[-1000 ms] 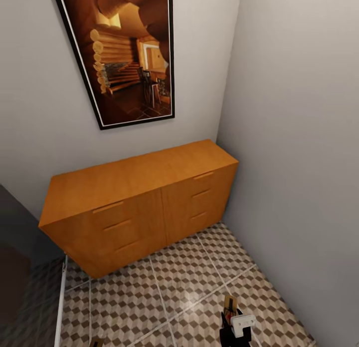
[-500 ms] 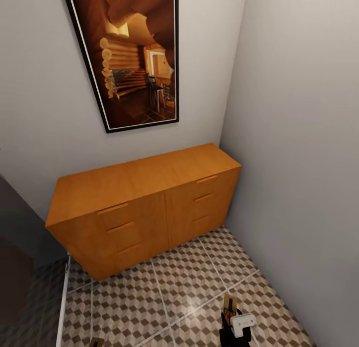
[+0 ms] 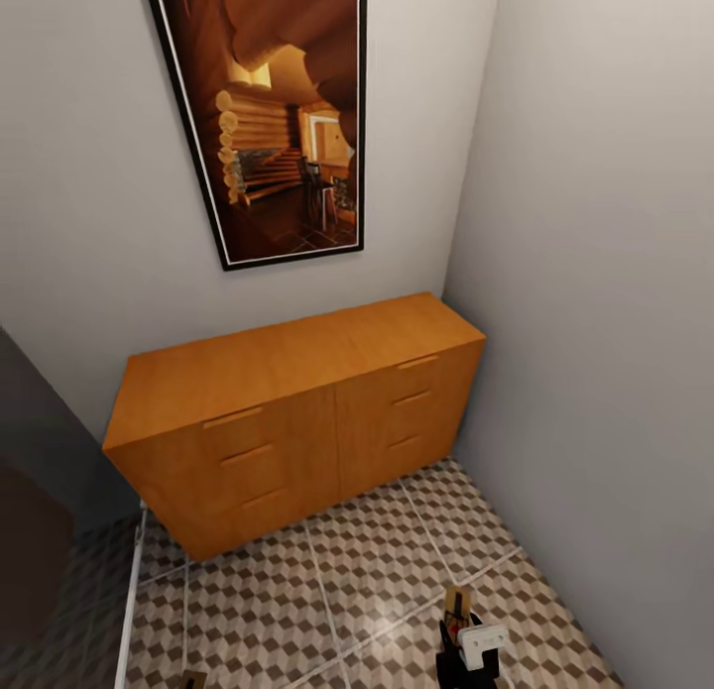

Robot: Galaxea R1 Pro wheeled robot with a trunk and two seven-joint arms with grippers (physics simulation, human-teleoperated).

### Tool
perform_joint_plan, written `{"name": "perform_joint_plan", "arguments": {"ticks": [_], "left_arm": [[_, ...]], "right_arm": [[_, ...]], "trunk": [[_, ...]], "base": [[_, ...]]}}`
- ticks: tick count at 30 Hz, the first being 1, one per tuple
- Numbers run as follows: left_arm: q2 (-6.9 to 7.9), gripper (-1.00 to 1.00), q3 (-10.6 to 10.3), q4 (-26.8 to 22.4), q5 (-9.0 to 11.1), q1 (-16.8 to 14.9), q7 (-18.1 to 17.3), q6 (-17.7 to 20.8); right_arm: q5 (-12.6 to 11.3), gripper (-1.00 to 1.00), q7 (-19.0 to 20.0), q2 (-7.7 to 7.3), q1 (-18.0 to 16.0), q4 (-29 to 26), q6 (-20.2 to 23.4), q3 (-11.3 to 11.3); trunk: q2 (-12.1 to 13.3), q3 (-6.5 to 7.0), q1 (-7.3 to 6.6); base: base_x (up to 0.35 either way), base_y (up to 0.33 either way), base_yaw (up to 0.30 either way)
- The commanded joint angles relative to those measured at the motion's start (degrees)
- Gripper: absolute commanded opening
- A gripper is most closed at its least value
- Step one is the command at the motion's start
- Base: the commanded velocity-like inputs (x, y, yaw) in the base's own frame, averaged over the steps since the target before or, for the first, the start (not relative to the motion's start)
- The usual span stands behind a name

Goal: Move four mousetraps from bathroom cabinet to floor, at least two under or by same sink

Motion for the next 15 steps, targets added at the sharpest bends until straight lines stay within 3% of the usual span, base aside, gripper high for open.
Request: {"name": "perform_joint_plan", "arguments": {"ticks": [1, 15], "left_arm": [[0.0, -1.0, -0.49, -0.02, 0.26, -0.03, 0.24, -0.1], [0.0, -1.0, -0.49, 0.01, 0.26, -0.03, 0.19, -0.06]], "right_arm": [[-0.18, -1.0, -0.39, 0.0, -0.04, 0.04, -0.14, 0.5], [-0.18, -1.0, -0.39, 0.0, -0.04, 0.04, -0.11, 0.48]], "trunk": [[-0.1, -0.01, 0.03], [-0.1, 1.19, 0.03]], "base": [[0.0, 0.0, 0.068], [0.0, 0.0, 0.06]]}}
